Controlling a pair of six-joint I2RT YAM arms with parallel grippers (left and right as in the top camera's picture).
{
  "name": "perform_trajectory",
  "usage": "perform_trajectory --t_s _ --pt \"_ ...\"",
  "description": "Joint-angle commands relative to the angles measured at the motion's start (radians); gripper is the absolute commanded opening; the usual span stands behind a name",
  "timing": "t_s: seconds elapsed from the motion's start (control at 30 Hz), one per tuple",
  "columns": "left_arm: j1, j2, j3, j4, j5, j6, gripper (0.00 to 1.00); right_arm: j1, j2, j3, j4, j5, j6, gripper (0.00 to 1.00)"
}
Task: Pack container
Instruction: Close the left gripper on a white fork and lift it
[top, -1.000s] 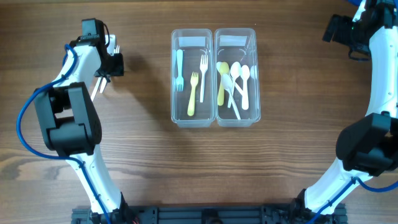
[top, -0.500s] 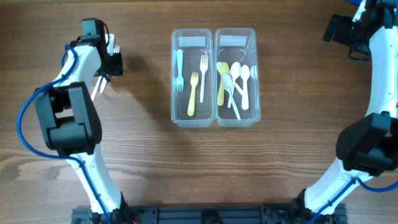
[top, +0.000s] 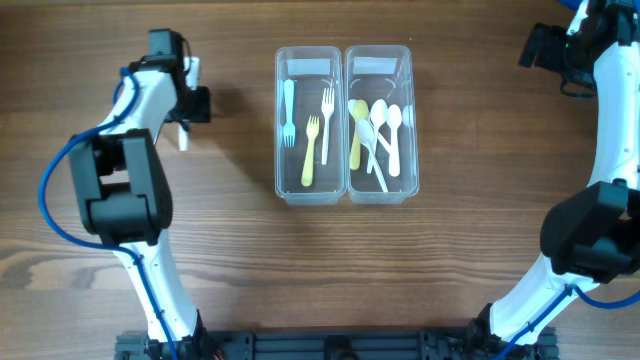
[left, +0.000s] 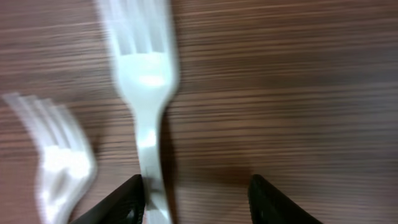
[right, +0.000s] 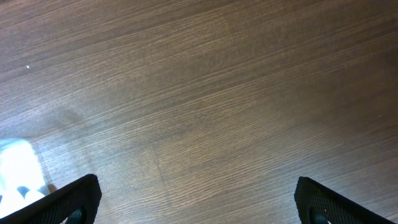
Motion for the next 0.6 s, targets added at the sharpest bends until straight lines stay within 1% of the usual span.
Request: perform_trajectory --t_s 0.0,0.23,0.33,0.47,0.57 --pt "-0.073 0.059 -0.010 -0.014 0.021 0.012 0.55 0.005 -0.006 0.014 0.003 0.013 -0.005 1.00" --pt "-0.100 0.059 -0.010 -0.011 -0.005 -0.001 0.53 0.005 -0.006 0.014 0.003 0.013 -0.005 1.00" --pt "-0.085 0.059 -0.010 -0.011 -0.003 -0.085 0.54 0.005 -0.006 0.014 0.003 0.013 -0.005 1.00" --pt "-0.063 0.059 -0.010 -0.017 -0.002 -0.213 0.50 0.005 -0.006 0.014 0.003 0.013 -0.006 1.00" --pt "-0.051 0.059 -0.010 -0.039 -0.003 -0.319 0.44 0.005 -0.006 0.014 0.003 0.013 -0.005 1.00"
